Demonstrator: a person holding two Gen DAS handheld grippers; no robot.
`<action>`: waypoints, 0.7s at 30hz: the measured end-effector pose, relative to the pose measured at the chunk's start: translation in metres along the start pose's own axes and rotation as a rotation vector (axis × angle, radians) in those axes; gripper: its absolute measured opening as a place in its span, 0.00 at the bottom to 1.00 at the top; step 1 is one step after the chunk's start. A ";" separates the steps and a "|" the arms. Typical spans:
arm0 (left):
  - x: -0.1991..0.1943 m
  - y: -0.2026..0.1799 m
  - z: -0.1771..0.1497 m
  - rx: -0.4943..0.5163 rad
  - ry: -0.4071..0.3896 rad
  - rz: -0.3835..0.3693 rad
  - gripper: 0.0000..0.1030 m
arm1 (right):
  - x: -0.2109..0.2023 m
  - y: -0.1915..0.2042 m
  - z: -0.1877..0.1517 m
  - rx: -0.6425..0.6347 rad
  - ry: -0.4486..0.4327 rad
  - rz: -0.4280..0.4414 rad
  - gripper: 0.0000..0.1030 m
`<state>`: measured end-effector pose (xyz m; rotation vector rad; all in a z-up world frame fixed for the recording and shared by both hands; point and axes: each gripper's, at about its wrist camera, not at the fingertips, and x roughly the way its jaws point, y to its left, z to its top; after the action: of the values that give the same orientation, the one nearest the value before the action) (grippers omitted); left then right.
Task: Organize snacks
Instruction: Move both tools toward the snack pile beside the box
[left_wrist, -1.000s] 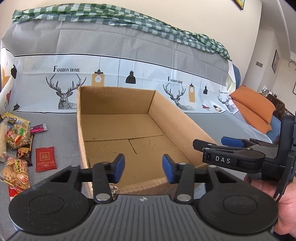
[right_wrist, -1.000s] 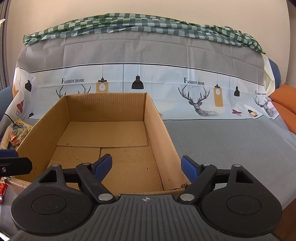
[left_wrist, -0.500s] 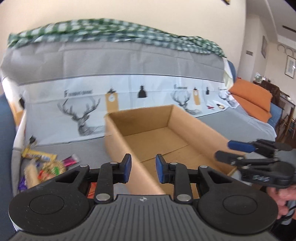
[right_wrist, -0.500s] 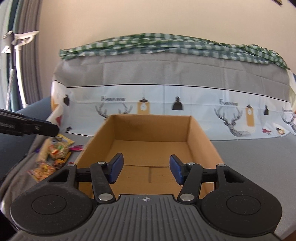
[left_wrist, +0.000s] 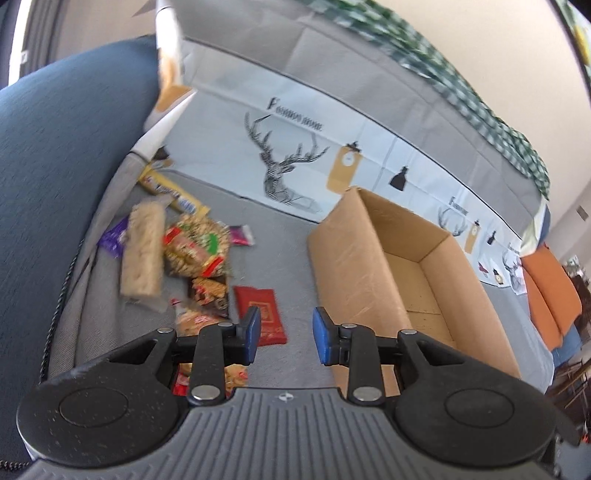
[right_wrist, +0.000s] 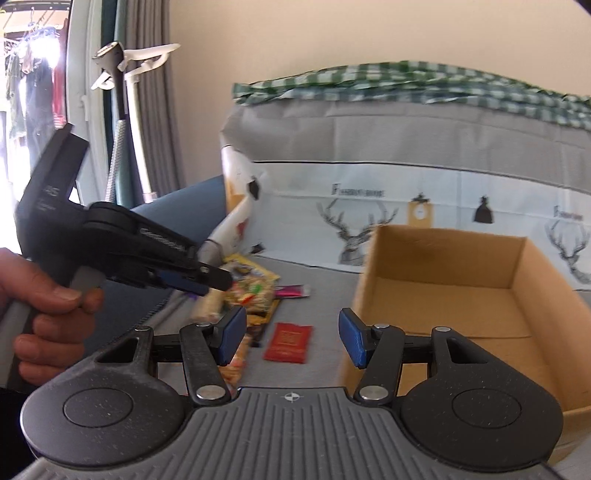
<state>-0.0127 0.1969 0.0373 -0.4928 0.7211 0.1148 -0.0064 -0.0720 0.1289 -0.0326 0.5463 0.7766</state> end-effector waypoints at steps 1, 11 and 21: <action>-0.001 0.005 0.001 -0.016 0.003 0.007 0.33 | 0.001 0.006 -0.001 -0.002 0.004 0.014 0.56; -0.013 0.039 0.000 -0.124 0.002 0.050 0.36 | 0.056 0.045 -0.034 -0.033 0.138 0.100 0.56; 0.008 0.045 0.000 -0.131 0.091 0.092 0.52 | 0.102 0.054 -0.067 -0.056 0.286 0.146 0.72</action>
<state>-0.0185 0.2359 0.0141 -0.5929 0.8294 0.2279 -0.0136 0.0188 0.0316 -0.1587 0.8048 0.9369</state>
